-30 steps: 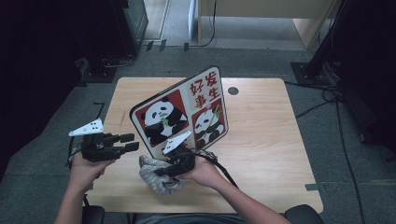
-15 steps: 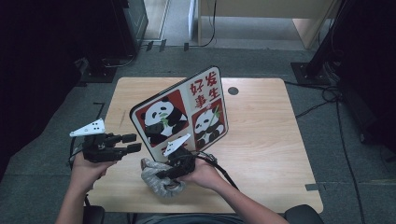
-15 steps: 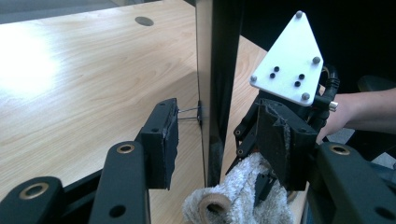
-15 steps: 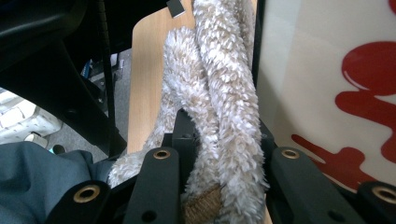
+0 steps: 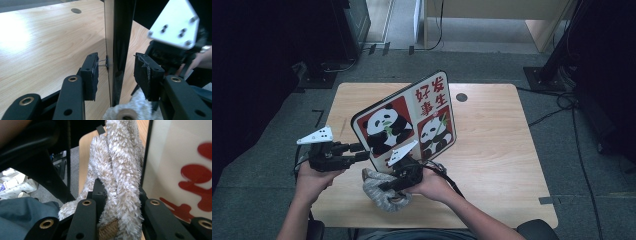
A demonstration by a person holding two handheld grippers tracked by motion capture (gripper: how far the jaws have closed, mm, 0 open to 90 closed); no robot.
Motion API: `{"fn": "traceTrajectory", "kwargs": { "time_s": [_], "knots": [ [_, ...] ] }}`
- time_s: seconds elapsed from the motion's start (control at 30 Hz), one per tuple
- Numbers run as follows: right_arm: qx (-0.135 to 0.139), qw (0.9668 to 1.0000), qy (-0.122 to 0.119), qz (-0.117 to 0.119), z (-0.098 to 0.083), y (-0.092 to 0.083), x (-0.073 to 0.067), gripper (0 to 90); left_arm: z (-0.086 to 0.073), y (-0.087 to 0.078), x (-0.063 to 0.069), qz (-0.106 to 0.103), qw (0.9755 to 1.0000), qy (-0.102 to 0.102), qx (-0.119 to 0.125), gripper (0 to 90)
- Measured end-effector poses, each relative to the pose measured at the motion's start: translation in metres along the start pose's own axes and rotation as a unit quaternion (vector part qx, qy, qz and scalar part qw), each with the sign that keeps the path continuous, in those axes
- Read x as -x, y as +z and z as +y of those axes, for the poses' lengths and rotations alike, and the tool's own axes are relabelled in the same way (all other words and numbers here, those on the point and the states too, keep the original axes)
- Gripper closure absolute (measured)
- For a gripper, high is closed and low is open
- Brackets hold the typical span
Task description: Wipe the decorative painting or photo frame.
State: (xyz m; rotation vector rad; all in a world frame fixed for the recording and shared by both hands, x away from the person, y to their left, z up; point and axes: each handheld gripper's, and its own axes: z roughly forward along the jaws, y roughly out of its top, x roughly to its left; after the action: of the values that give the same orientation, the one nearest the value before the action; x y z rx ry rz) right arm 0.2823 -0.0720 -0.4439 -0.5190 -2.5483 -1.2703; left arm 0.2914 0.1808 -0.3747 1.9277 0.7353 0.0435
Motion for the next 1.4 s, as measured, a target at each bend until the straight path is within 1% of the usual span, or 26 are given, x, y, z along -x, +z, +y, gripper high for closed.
{"fn": "traceTrajectory", "kwargs": {
  "time_s": [0.03, 0.13, 0.2, 0.33, 0.47, 0.57, 0.67, 0.73, 0.77, 0.83, 0.9, 1.07, 1.17, 1.23, 1.3, 1.4],
  "knots": [
    [0.002, 1.0, -0.001, 0.002, 0.002, -0.002, -0.001, 73.0, 0.0, 0.002, -0.001, 0.001, 1.0, -0.002, -0.001, 54.8],
    [0.002, 0.9999, 0.007, 0.009, 0.006, -0.007, -0.002, 73.4, -0.001, 0.004, -0.003, -0.001, 1.0, -0.004, 0.0, 56.2],
    [0.003, 0.9999, 0.003, 0.01, 0.007, -0.011, -0.002, 73.4, -0.001, 0.005, -0.004, -0.002, 1.0, -0.005, 0.0, 58.1],
    [0.0, 1.0, 0.002, 0.009, 0.006, -0.018, -0.004, 73.5, -0.001, 0.006, -0.004, -0.004, 1.0, -0.002, 0.001, 60.4],
    [0.002, 1.0, -0.001, 0.009, 0.007, -0.029, -0.008, 73.4, 0.0, 0.008, -0.005, -0.012, 0.9999, 0.0, 0.005, 64.4],
    [0.006, 1.0, -0.005, 0.005, 0.009, -0.04, -0.009, 73.4, 0.001, 0.01, -0.007, -0.011, 0.9999, -0.003, 0.004, 64.2],
    [0.012, 0.9999, -0.006, -0.006, 0.01, -0.054, -0.009, 73.4, 0.002, 0.011, -0.008, -0.014, 0.9999, -0.001, 0.006, 64.3],
    [0.018, 0.9998, 0.001, -0.012, 0.011, -0.062, -0.007, 73.5, 0.002, 0.011, -0.007, -0.016, 0.9999, 0.003, 0.006, 67.1],
    [0.02, 0.9997, 0.0, -0.014, 0.011, -0.065, -0.006, 73.4, 0.003, 0.011, -0.007, -0.016, 0.9998, 0.003, 0.006, 67.3],
    [0.023, 0.9995, 0.009, -0.019, 0.013, -0.075, -0.004, 73.6, 0.003, 0.012, -0.007, -0.018, 0.9998, 0.006, 0.006, 69.0],
    [0.027, 0.9994, 0.009, -0.021, 0.016, -0.081, -0.003, 73.6, 0.003, 0.012, -0.007, -0.02, 0.9998, 0.006, 0.007, 69.6],
    [0.037, 0.9986, 0.004, -0.037, 0.029, -0.1, -0.004, 73.5, 0.004, 0.013, -0.008, -0.025, 0.9996, 0.005, 0.01, 71.3],
    [0.048, 0.9979, 0.003, -0.043, 0.038, -0.112, -0.004, 73.5, 0.006, 0.013, -0.008, -0.033, 0.9992, 0.007, 0.022, 72.1],
    [0.053, 0.9975, 0.004, -0.047, 0.044, -0.119, -0.004, 73.5, 0.007, 0.013, -0.007, -0.03, 0.9992, 0.01, 0.026, 73.9],
    [0.056, 0.9973, 0.002, -0.048, 0.051, -0.125, -0.005, 73.5, 0.007, 0.013, -0.007, -0.029, 0.9992, 0.014, 0.023, 75.7],
    [0.06, 0.9968, -0.001, -0.053, 0.058, -0.132, -0.007, 73.5, 0.007, 0.013, -0.006, -0.026, 0.9993, 0.014, 0.022, 76.3]
  ]
}}
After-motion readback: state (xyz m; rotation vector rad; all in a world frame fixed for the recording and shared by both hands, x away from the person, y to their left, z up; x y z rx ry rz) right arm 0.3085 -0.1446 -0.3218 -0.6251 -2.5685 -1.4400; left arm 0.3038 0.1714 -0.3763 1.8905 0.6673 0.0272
